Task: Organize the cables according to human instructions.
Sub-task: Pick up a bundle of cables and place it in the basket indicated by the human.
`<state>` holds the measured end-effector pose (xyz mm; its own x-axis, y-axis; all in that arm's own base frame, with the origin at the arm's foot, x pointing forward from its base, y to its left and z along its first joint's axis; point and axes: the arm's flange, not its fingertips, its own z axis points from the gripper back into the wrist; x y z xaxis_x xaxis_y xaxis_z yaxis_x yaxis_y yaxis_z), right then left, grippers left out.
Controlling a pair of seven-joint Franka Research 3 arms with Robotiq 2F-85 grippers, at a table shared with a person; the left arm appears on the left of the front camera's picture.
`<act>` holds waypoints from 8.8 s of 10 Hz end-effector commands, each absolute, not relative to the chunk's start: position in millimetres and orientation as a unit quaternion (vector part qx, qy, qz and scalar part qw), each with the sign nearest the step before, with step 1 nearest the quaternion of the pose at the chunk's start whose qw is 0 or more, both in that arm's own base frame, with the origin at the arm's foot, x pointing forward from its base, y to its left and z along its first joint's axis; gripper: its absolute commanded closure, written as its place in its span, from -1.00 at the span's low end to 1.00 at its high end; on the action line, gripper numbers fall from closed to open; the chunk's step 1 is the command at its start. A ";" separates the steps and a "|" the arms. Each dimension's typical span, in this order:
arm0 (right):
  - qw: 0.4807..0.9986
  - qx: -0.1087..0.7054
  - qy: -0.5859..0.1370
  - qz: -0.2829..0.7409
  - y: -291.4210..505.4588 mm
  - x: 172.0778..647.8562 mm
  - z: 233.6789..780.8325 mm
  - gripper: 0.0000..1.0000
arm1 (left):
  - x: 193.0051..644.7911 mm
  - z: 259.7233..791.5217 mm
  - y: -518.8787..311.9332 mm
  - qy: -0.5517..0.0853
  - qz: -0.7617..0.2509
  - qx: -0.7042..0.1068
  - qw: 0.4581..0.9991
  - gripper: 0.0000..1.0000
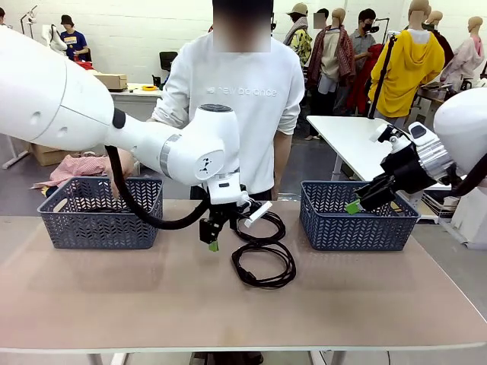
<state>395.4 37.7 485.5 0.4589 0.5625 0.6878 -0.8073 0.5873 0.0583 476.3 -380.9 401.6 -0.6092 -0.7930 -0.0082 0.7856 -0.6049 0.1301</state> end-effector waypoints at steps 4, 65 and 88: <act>0.823 0.202 -0.328 0.418 36.2 398.0 483.7 -1.00 | 475.5 403.8 -379.2 -0.060 -0.893 0.029 0.446 -1.00; 0.823 0.202 -0.328 0.418 36.2 398.0 483.7 -1.00 | 565.2 512.5 -168.5 -0.080 -0.826 0.053 0.555 1.00; 0.823 0.202 -0.328 0.418 36.2 398.0 483.7 -1.00 | 592.7 445.3 -45.3 -0.077 -0.727 0.033 0.682 -0.23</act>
<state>395.6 37.5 485.4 0.4595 0.5625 0.6874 -0.8070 0.5876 0.0586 599.4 -48.8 439.5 -0.0647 -0.9971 0.0395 0.9860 -0.0577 0.1566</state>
